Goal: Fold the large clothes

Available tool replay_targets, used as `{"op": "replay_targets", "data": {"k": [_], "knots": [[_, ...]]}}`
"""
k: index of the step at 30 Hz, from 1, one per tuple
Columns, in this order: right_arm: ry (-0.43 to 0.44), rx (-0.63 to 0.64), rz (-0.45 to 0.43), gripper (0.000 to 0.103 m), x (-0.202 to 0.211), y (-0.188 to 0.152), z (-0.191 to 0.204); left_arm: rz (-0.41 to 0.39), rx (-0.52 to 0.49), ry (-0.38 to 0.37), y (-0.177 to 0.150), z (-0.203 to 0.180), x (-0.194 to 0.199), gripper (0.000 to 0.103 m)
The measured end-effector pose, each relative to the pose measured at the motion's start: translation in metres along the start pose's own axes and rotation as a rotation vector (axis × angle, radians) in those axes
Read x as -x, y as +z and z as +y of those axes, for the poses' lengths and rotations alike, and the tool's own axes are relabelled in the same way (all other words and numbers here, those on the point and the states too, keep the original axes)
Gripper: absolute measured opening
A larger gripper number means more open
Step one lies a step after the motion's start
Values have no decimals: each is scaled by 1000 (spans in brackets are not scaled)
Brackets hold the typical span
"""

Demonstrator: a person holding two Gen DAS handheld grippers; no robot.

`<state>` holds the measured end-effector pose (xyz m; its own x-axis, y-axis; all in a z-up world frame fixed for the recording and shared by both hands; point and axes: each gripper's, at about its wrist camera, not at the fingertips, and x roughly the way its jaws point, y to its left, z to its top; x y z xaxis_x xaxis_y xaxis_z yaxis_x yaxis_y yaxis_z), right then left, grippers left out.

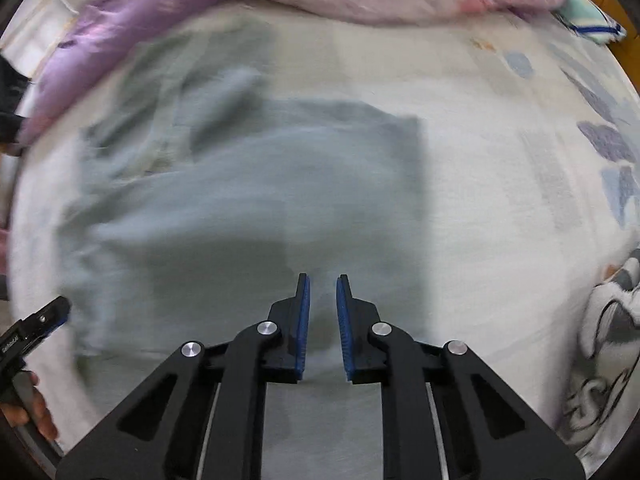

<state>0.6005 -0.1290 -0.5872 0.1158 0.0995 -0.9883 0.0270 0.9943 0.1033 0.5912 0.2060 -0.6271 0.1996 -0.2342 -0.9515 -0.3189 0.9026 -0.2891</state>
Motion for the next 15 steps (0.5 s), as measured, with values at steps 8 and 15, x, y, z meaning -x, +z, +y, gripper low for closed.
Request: {"op": "replay_targets", "data": {"k": [8, 15], "knots": [[96, -35, 93, 17, -8, 14, -15, -1, 46, -87, 23, 5, 20, 74], [184, 39, -27, 53, 17, 88, 21, -67, 174, -244, 114, 21, 42, 83]]}}
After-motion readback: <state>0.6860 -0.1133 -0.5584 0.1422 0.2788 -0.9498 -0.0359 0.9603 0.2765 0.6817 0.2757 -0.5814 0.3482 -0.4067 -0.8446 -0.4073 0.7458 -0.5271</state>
